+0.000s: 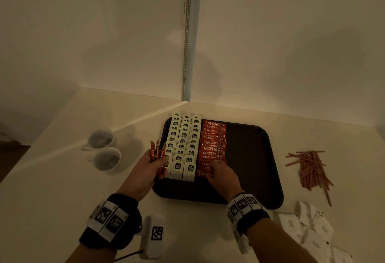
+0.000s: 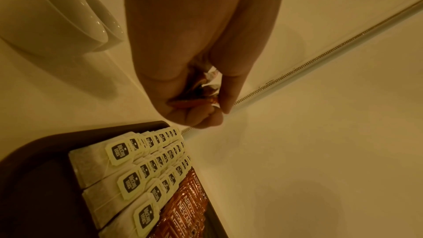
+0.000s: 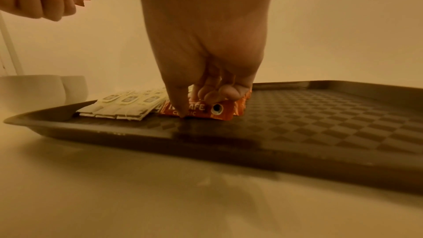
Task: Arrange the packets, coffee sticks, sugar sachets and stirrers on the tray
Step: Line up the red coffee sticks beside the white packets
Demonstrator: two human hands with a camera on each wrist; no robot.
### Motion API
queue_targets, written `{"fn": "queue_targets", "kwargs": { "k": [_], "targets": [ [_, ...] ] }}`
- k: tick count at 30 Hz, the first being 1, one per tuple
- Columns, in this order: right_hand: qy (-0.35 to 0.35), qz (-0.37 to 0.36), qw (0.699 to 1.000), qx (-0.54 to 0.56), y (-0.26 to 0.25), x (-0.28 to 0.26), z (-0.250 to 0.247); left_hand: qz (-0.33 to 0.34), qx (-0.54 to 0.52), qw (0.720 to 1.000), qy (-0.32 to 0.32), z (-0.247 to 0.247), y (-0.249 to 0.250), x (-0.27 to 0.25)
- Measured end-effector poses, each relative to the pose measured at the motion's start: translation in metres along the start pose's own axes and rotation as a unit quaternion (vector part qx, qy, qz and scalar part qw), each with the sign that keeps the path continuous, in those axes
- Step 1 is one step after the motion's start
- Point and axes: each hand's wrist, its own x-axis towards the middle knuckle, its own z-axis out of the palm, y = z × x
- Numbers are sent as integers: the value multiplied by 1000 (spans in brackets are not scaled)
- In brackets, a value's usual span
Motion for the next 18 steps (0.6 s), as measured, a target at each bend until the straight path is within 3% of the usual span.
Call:
{"fn": "queue_targets", "kwargs": {
  "k": [14, 18],
  "targets": [
    [-1, 12, 1000, -10, 1, -3, 1, 0, -9, 1000, -14, 1, 0, -5],
    [-12, 13, 1000, -16, 0, -4, -1, 6, 73, 997, -3, 2, -5, -2]
  ]
}}
